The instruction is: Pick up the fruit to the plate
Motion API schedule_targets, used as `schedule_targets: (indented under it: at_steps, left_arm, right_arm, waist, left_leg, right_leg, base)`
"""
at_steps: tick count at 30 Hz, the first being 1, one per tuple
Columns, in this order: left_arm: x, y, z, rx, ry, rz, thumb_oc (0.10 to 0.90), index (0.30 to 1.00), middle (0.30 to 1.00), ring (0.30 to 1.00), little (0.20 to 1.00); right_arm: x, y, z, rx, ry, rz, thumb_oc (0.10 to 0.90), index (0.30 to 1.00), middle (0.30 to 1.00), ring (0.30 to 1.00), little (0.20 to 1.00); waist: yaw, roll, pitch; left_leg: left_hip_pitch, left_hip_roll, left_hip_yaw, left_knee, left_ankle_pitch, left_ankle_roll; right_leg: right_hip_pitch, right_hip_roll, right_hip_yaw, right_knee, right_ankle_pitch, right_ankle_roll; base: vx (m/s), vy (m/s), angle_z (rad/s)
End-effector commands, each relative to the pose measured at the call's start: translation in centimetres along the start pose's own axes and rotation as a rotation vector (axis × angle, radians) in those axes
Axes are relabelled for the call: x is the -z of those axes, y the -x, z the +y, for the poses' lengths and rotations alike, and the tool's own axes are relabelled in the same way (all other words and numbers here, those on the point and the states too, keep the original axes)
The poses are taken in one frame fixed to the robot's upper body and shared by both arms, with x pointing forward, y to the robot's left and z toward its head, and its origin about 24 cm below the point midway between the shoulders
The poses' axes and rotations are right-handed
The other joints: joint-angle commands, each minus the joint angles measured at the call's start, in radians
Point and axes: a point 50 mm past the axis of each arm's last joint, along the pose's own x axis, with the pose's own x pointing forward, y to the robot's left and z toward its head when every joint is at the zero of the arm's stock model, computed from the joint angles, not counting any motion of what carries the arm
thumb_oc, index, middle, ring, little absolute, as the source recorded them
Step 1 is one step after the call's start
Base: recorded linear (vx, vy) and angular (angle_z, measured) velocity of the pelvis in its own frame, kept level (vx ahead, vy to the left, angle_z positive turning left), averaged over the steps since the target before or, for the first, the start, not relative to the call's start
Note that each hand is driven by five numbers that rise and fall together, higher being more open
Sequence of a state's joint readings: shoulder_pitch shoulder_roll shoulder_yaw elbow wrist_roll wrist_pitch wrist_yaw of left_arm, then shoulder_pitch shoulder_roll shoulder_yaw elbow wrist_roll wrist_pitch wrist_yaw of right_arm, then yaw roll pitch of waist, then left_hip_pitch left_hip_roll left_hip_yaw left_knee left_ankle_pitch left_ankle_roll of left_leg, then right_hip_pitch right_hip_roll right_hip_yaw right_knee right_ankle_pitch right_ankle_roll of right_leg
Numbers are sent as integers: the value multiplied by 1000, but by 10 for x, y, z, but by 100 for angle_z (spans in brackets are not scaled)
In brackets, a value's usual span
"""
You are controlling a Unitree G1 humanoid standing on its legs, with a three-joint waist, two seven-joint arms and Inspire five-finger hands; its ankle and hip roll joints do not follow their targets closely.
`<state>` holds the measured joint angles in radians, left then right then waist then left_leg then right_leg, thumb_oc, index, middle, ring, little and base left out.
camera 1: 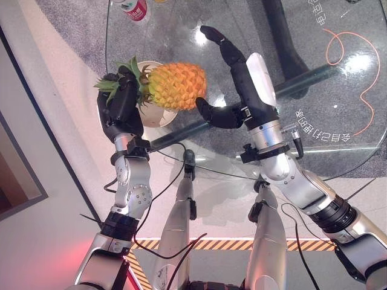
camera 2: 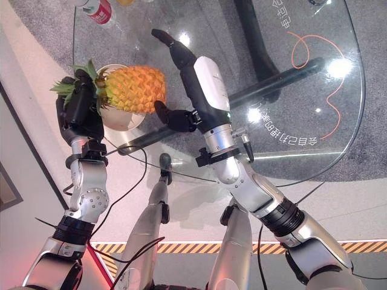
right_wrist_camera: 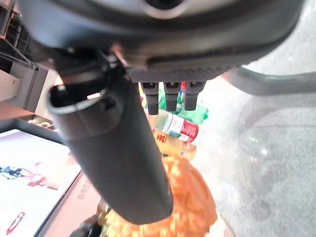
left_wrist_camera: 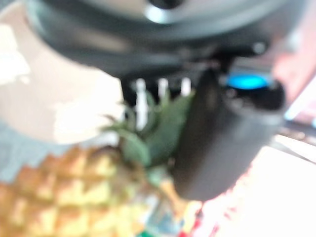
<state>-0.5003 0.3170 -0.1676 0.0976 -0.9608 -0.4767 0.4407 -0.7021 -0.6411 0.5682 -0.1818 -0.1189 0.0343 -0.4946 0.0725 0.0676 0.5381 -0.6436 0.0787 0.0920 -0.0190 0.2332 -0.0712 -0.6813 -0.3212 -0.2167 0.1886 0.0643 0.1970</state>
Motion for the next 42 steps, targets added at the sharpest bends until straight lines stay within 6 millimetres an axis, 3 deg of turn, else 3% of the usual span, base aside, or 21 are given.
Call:
schedule_targets:
  at_steps: [1, 10, 21, 33, 42]
  left_arm:
    - [-62, -3, -47, 198, 106, -370, 100, 300, 300, 300, 200]
    - [-72, -1, -39, 165, 90, -455, 100, 300, 300, 300, 200]
    - [-87, 0, -22, 95, -28, -576, 100, 300, 300, 300, 200]
    - [-100, -6, 7, -33, -99, -662, 100, 300, 300, 300, 200]
    - [-109, -18, 15, -86, -161, -710, 100, 300, 300, 300, 200]
  right_arm:
    - [-48, -16, -25, 171, -29, -272, 800, 900, 900, 900, 900]
    - [-19, -7, -43, 346, 13, -149, 800, 900, 900, 900, 900]
    - [31, 28, -70, 574, 93, 62, 800, 900, 900, 900, 900]
    - [101, 93, -88, 911, 109, 467, 800, 900, 900, 900, 900]
    - [151, 148, -106, 1149, 61, 803, 800, 900, 900, 900, 900]
  waist:
    - [0, -6, -18]
    - [-16, -12, -18]
    - [-46, -26, -18]
    - [-70, -29, -18]
    - [-63, -34, -18]
  left_leg:
    - [54, 61, -21, 34, -68, -58]
    - [50, 64, -19, 40, -73, -57]
    - [53, 76, -11, 49, -82, -59]
    - [65, 83, -3, 48, -84, -59]
    - [71, 90, -5, 45, -85, -67]
  right_leg:
    - [38, -34, -26, -66, 105, 35]
    - [30, -30, -16, -62, 103, 35]
    - [23, -21, 4, -56, 100, 36]
    - [25, -10, 22, -55, 96, 31]
    - [39, -3, 16, -58, 94, 26]
  base:
    - [0, 0, 0]
    - [0, 0, 0]
    - [0, 0, 0]
    - [0, 0, 0]
    - [2, -4, 0]
